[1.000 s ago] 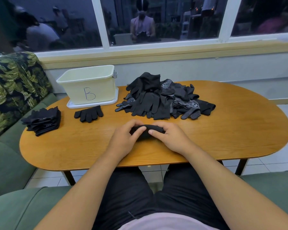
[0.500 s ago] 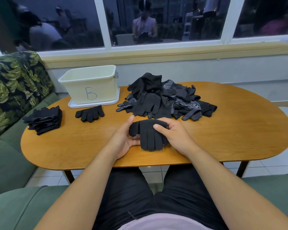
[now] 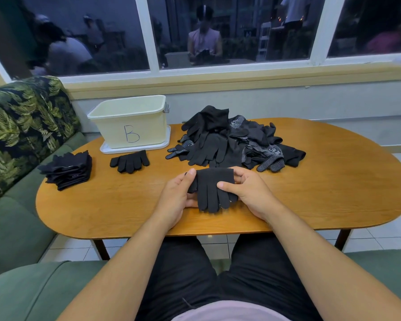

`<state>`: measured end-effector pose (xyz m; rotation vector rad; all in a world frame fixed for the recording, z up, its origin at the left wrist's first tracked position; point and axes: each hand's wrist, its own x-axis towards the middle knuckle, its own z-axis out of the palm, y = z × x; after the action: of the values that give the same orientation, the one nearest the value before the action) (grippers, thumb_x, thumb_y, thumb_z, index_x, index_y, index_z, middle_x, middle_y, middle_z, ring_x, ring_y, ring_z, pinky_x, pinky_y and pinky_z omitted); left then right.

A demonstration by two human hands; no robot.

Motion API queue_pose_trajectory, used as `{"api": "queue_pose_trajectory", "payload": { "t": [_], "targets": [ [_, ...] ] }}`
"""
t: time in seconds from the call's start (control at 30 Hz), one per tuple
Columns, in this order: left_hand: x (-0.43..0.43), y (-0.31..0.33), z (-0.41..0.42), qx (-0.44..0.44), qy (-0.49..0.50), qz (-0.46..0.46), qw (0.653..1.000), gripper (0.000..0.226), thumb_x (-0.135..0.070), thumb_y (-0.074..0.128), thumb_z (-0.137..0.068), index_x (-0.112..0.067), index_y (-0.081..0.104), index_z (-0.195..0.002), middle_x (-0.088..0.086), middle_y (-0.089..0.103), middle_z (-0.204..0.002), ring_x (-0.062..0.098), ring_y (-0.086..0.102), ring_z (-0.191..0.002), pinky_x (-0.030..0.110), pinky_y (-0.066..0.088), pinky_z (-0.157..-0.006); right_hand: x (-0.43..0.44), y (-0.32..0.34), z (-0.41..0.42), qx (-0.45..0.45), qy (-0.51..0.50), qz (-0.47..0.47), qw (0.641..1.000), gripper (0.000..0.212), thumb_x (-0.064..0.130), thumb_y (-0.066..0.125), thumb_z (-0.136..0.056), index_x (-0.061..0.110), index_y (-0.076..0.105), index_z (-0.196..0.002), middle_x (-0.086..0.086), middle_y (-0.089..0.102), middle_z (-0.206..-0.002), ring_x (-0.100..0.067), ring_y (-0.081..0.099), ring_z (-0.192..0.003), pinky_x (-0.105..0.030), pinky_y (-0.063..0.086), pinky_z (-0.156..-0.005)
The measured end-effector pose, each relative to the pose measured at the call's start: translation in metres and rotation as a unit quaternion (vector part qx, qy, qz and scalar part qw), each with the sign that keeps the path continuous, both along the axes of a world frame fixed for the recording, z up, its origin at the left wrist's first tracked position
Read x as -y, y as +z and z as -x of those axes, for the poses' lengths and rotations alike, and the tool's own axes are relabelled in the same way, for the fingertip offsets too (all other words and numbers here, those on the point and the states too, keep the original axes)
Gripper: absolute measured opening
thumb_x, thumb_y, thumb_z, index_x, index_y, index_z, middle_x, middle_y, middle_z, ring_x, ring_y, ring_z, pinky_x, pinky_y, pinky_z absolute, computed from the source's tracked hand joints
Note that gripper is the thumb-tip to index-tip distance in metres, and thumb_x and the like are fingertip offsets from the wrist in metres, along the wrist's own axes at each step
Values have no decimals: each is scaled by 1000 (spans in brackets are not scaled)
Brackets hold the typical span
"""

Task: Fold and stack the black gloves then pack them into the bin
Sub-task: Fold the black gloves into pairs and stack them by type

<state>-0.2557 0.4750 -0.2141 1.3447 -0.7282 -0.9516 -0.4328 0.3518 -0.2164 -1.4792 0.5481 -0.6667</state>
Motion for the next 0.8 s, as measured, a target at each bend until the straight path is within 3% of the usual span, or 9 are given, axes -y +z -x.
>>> {"api": "queue_pose_trajectory", "payload": {
  "t": [0.07,0.27,0.37,0.47,0.57,0.67,0.8],
  "targets": [
    [0,-1,-1,11,-7,0,1000,34,-31,59,-109,-12,65,-136,12,78,-122,33,77,-108,53,64,-89,-1,2,-1,-1,-7,-9,1000,34,6,80,-94,12,72,-127,-9,80,-118,-29,77,-111,-43,64,-91],
    [-10,0,-10,33,68,14,997,25,-18,67,-105,-16,68,-130,8,80,-115,29,79,-103,56,63,-90,-4,7,-26,-8,-18,-66,998,34,10,75,-100,16,66,-132,-10,81,-114,-33,78,-108,-60,60,-100],
    [-21,5,-34,47,158,38,986,40,-21,72,-102,-27,60,-140,5,80,-111,24,80,-97,49,66,-81,-12,8,-60,22,-21,-88,996,45,4,68,-101,27,56,-138,-9,80,-116,-32,76,-109,-53,62,-97],
    [-33,4,-66,128,224,45,965,55,-23,74,-101,-39,50,-147,-5,79,-106,13,79,-94,39,65,-80,-24,12,-100,26,-10,-78,997,42,-3,65,-99,26,56,-128,-9,80,-112,-24,76,-97,-42,64,-88],
    [-42,3,-100,183,273,40,944,37,-21,73,-100,-39,59,-130,-11,73,-117,8,74,-102,42,63,-92,-31,15,-139,-8,6,-43,999,27,-3,60,-102,17,66,-118,-9,77,-115,-23,74,-97,-37,64,-87],
    [-47,8,-134,184,282,17,942,18,-27,72,-100,-38,66,-112,-5,76,-111,16,75,-102,53,62,-92,-35,22,-177,-33,30,-37,998,28,-2,54,-106,12,73,-122,-6,74,-119,-23,69,-105,-39,65,-91],
    [-39,25,-177,212,313,-21,925,13,-27,59,-108,-23,67,-117,-9,69,-109,7,68,-98,23,58,-71,-29,39,-225,-28,38,-91,995,34,-5,46,-107,5,72,-127,-11,68,-107,-21,64,-91,-30,63,-76]
  ]
}}
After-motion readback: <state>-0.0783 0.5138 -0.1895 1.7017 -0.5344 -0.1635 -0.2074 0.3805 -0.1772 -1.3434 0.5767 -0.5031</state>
